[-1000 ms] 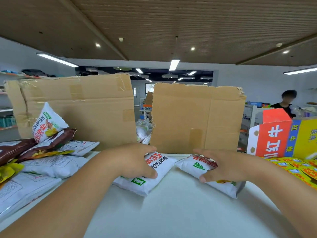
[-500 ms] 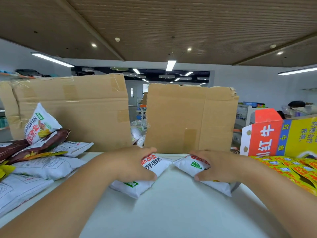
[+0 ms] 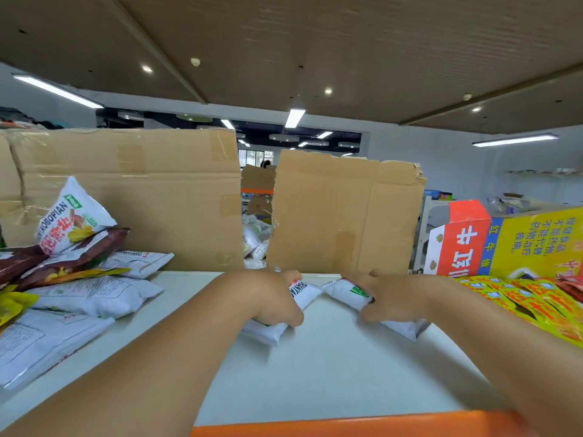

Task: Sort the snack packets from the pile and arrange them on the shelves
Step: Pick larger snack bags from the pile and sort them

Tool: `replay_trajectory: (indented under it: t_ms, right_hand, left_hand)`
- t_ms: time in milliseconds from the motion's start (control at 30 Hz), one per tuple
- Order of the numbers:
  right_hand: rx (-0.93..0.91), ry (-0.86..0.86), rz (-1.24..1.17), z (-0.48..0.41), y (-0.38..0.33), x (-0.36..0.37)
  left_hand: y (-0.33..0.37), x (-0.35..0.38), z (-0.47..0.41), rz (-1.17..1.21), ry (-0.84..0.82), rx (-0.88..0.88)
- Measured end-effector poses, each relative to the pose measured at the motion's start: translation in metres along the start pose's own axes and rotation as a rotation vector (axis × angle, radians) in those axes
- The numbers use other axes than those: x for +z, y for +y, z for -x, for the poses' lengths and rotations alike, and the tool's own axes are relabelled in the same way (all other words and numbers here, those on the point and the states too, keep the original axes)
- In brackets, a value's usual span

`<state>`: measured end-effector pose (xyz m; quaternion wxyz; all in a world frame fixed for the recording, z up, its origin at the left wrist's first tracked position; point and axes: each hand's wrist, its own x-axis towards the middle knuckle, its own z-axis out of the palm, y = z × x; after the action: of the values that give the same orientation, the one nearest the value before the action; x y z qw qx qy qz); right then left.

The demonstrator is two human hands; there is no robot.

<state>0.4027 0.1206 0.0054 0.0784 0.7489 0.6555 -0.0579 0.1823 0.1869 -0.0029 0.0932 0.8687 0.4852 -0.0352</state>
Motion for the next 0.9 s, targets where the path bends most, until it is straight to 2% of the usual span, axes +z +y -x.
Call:
replay_trajectory:
  t_ms: [133,267,367,467,600,900]
  right_hand:
    - [0.084,0.092,-0.023,0.012,-0.02,0.005]
    - [0.118,0.211,-0.18,0.036,-0.025,0.01]
    - [0.121,0.345,-0.3,0.064,-0.018,0.006]
    - [0.123,0.52,-0.316,0.099,-0.001,-0.002]
    - [0.172,0.623,-0.347,0.157,0.032,-0.006]
    - [0.408,0.745,-0.428,0.321,0.153,0.038]
  left_hand:
    - [-0.002,0.001,-0.004,-0.012,0.022,0.029]
    - [-0.005,-0.003,0.0,0.005,0.037,0.089]
    - [-0.002,-0.011,0.008,0.063,0.116,0.133]
    - [0.018,-0.023,0.025,0.166,0.271,0.254]
    - [0.068,-0.028,0.057,0.241,0.414,0.413]
    - [0.25,0.026,0.1,0.436,0.513,0.667]
